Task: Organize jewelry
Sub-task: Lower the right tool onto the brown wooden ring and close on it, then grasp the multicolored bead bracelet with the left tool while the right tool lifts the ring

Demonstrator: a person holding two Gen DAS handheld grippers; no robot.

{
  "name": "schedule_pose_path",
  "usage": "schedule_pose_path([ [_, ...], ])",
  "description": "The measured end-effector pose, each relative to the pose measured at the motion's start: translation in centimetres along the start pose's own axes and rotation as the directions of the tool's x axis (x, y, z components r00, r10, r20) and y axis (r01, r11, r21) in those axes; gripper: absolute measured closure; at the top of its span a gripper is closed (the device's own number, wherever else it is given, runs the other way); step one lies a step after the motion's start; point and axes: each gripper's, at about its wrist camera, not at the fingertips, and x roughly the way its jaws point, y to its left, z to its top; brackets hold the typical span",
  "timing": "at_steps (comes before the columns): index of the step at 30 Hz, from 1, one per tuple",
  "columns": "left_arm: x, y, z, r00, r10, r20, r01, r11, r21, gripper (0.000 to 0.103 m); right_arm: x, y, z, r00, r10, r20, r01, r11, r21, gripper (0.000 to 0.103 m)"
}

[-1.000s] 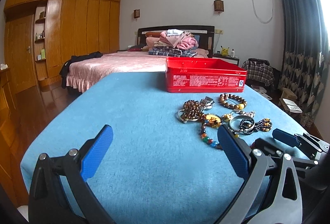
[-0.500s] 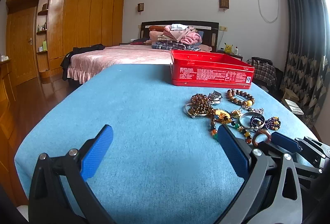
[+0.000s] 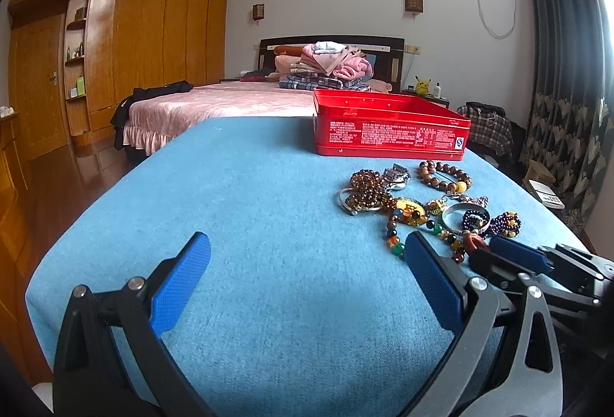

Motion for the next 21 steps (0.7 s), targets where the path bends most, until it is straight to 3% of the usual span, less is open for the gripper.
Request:
schedule_pose_path([
  [17, 0.3, -0.4, -0.1, 1.0, -0.003, -0.006, 0.003, 1.0, 0.006, 0.005, 1.0, -0.7, 0.1, 0.999, 0.038, -0.014, -0.037, 0.998, 0.051, 0.074],
  [21, 0.7, -1.5, 0.2, 1.0, -0.019, -0.009, 0.02, 1.0, 0.019, 0.005, -0.1, -0.9, 0.5, 0.999, -0.03, 0.017, 0.03, 0.999, 0.021, 0.074],
])
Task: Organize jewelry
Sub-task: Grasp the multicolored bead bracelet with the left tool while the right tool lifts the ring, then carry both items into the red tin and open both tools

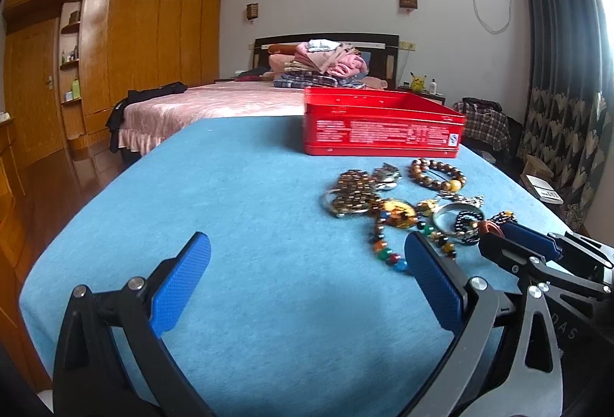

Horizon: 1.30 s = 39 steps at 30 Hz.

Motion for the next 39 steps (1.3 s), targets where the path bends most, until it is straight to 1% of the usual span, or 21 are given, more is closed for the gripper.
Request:
schedule_pose_path([
  [2, 0.4, -0.7, 0.1, 1.0, -0.015, -0.009, 0.015, 1.0, 0.006, 0.005, -0.2, -0.5, 0.0, 0.999, -0.039, 0.002, 0.039, 0.999, -0.006, 0.074],
  [6, 1.7, -2.0, 0.3, 0.999, -0.022, -0.042, 0.023, 1.0, 0.02, 0.006, -0.3, -1.7, -0.1, 0.998, -0.056, -0.01, 0.056, 0.998, 0.019, 0.074],
  [7, 2.0, -2.3, 0.4, 0.999, -0.019, -0.05, 0.02, 1.0, 0.021, 0.006, -0.3, -1.8, -0.1, 0.998, -0.057, -0.009, 0.057, 0.998, 0.02, 0.074],
  [8, 2.4, -2.4, 0.4, 0.998, -0.018, -0.064, 0.019, 1.0, 0.021, 0.009, -0.4, -2.0, -0.1, 0.998, -0.059, -0.007, 0.059, 0.998, 0.022, 0.074],
  [12, 3.9, -2.5, 0.3, 0.993, -0.02, -0.117, 0.022, 1.0, 0.017, 0.036, -0.5, -2.4, -0.1, 0.998, -0.061, 0.0, 0.061, 0.998, 0.022, 0.074],
  [14, 4.1, -2.3, 0.3, 0.991, -0.04, -0.13, 0.041, 0.999, 0.002, 0.042, -0.3, -2.5, -0.1, 0.998, -0.057, -0.003, 0.057, 0.998, 0.021, 0.074],
  [15, 4.2, -2.2, 0.3, 0.988, -0.06, -0.139, 0.06, 0.998, -0.01, 0.047, -0.2, -2.5, -0.1, 0.998, -0.055, -0.004, 0.055, 0.998, 0.023, 0.074],
  [16, 4.4, -2.2, 0.3, 0.987, -0.073, -0.144, 0.072, 0.997, -0.012, 0.049, -0.2, -2.6, 0.0, 0.999, -0.054, -0.005, 0.054, 0.998, 0.025, 0.074],
  [17, 4.5, -2.5, 0.3, 0.986, -0.076, -0.15, 0.076, 0.997, -0.003, 0.051, -0.2, -2.5, -0.1, 0.998, -0.055, -0.005, 0.055, 0.998, 0.025, 0.074],
  [18, 4.6, -3.0, 0.3, 0.985, -0.071, -0.155, 0.074, 0.997, 0.02, 0.056, -0.2, -2.5, -0.1, 0.999, -0.055, -0.003, 0.055, 0.998, 0.025, 0.074],
  [20, 4.8, -3.6, 0.4, 0.982, -0.085, -0.168, 0.09, 0.996, 0.023, 0.064, -0.2, -2.4, 0.0, 0.999, -0.054, 0.0, 0.054, 0.998, 0.025, 0.074],
  [21, 5.0, -3.8, 0.5, 0.98, -0.097, -0.175, 0.102, 0.995, 0.019, 0.073, -0.2, -2.4, 0.0, 0.999, -0.054, 0.001, 0.054, 0.998, 0.025, 0.074],
  [22, 5.0, -4.0, 0.5, 0.978, -0.112, -0.178, 0.117, 0.993, 0.019, 0.079, -0.2, -2.4, 0.0, 0.998, -0.055, 0.001, 0.055, 0.998, 0.024, 0.074],
  [23, 5.0, -4.2, 0.5, 0.976, -0.122, -0.181, 0.128, 0.992, 0.02, 0.088, -0.2, -2.4, 0.0, 0.999, -0.055, 0.0, 0.055, 0.998, 0.023, 0.074],
  [24, 5.1, -4.4, 0.5, 0.975, -0.129, -0.184, 0.135, 0.99, 0.025, 0.094, -0.2, -2.4, 0.0, 0.998, -0.055, 0.001, 0.055, 0.998, 0.023, 0.074],
  [25, 5.1, -4.5, 0.5, 0.974, -0.132, -0.183, 0.139, 0.99, 0.027, 0.096, -0.2, -2.4, 0.0, 0.998, -0.058, 0.003, 0.058, 0.998, 0.022, 0.074],
  [29, 4.8, -4.5, 0.5, 0.977, -0.125, -0.174, 0.13, 0.991, 0.02, 0.096, -0.8, -2.7, 0.4, 0.998, -0.063, 0.019, 0.062, 0.998, 0.033, 0.074],
  [31, 4.3, -3.9, 0.9, 0.981, -0.123, -0.15, 0.123, 0.992, -0.01, 0.096, -1.1, -2.9, 0.9, 0.997, -0.066, 0.033, 0.065, 0.997, 0.034, 0.074],
  [34, 3.5, -3.3, 2.1, 0.989, -0.112, -0.1, 0.11, 0.994, -0.03, 0.096, -1.3, -3.3, 2.0, 0.996, -0.078, 0.046, 0.076, 0.997, 0.035, 0.074],
  [39, 2.7, -2.6, 4.9, 0.992, -0.122, -0.032, 0.121, 0.992, -0.043, 0.096, -1.4, -4.3, 4.6, 0.993, -0.086, 0.075, 0.083, 0.996, 0.043, 0.074],
])
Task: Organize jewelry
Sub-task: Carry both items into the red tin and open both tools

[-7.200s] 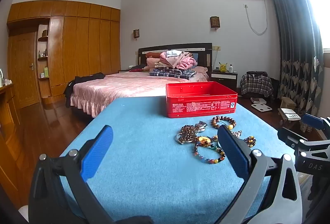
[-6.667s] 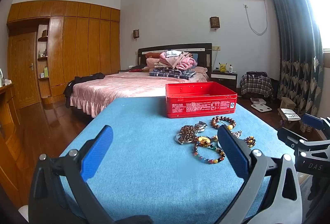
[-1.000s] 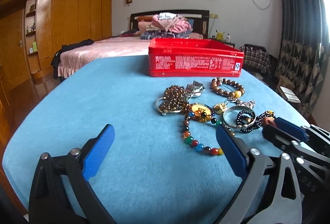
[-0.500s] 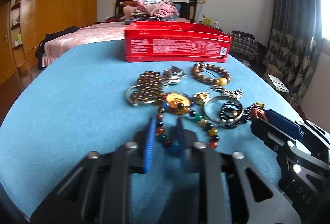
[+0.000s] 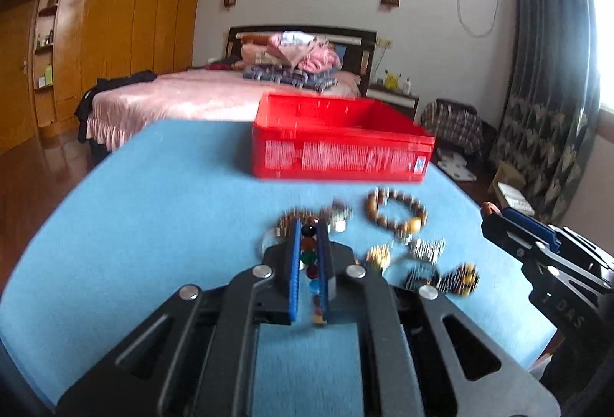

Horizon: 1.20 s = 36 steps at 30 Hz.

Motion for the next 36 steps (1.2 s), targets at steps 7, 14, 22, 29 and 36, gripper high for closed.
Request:
schedule_pose_path([
  [7, 1.3, -0.1, 4.1, 0.998, 0.002, 0.067, -0.001, 1.0, -0.018, 0.096, 2.4, -0.8, 4.5, 1.0, -0.024, 0.003, 0.024, 1.0, 0.001, 0.074],
  [14, 5.2, -0.7, 8.4, 0.997, -0.006, 0.08, 0.01, 0.999, -0.048, 0.096, 7.2, -1.6, 8.6, 0.999, -0.03, -0.02, 0.031, 0.998, 0.051, 0.074],
  [22, 10.4, -1.3, 12.4, 0.997, -0.038, 0.074, 0.041, 0.998, -0.039, 0.096, 13.2, -2.5, 11.6, 0.998, -0.026, -0.065, 0.03, 0.997, 0.071, 0.074],
  [29, 15.1, -0.8, 13.4, 0.998, -0.056, 0.022, 0.057, 0.998, -0.04, 0.096, 17.3, -3.1, 11.9, 0.993, -0.033, -0.114, 0.042, 0.997, 0.071, 0.074],
  [36, 16.1, 1.1, 12.7, 0.999, -0.044, -0.027, 0.041, 0.994, -0.101, 0.07, 18.4, -3.2, 11.7, 0.991, -0.047, -0.126, 0.054, 0.997, 0.053, 0.06],
])
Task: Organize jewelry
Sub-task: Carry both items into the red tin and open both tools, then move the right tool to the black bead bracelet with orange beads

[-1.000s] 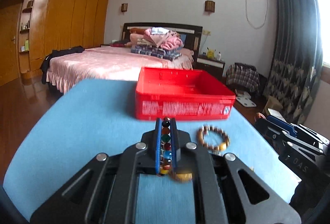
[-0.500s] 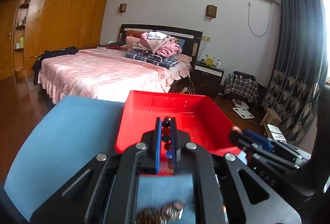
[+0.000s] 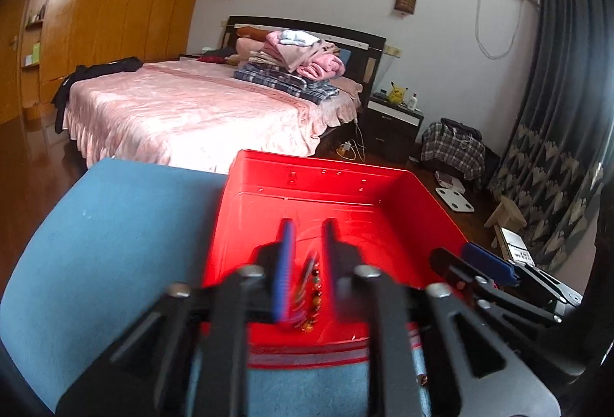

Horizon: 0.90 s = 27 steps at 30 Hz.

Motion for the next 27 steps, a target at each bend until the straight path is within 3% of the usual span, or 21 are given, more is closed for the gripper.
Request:
schedule_pose_path([
  [2, -0.8, 0.6, -0.2, 1.0, 0.011, 0.006, -0.011, 1.0, -0.003, 0.058, -0.5, -0.3, -0.2, 1.0, 0.0, -0.002, 0.0, 1.0, 0.009, 0.058],
  [4, -1.9, 0.8, -0.3, 1.0, 0.013, 0.012, -0.013, 1.0, 0.004, 0.054, -1.3, -0.8, -0.6, 1.0, -0.008, 0.0, 0.008, 1.0, 0.026, 0.054],
  [6, -3.0, 0.9, -0.7, 1.0, 0.03, 0.007, -0.03, 0.999, 0.019, 0.043, -2.1, -1.3, -0.9, 1.0, -0.007, 0.0, 0.007, 0.999, 0.04, 0.051],
  [11, -6.7, 0.7, -2.8, 0.999, 0.051, 0.004, -0.051, 0.996, 0.069, 0.031, -5.4, -2.2, -2.9, 1.0, -0.008, 0.006, 0.008, 0.999, 0.039, 0.048],
  [20, -11.9, -0.1, -9.8, 0.997, 0.073, -0.021, -0.07, 0.991, 0.115, 0.025, -11.2, -2.8, -9.5, 0.999, 0.02, -0.036, -0.018, 0.998, 0.067, 0.048],
  [27, -13.4, -0.5, -12.4, 0.995, 0.101, -0.019, -0.098, 0.989, 0.106, 0.025, -12.6, -3.1, -13.7, 0.992, 0.056, -0.113, -0.051, 0.998, 0.046, 0.048],
])
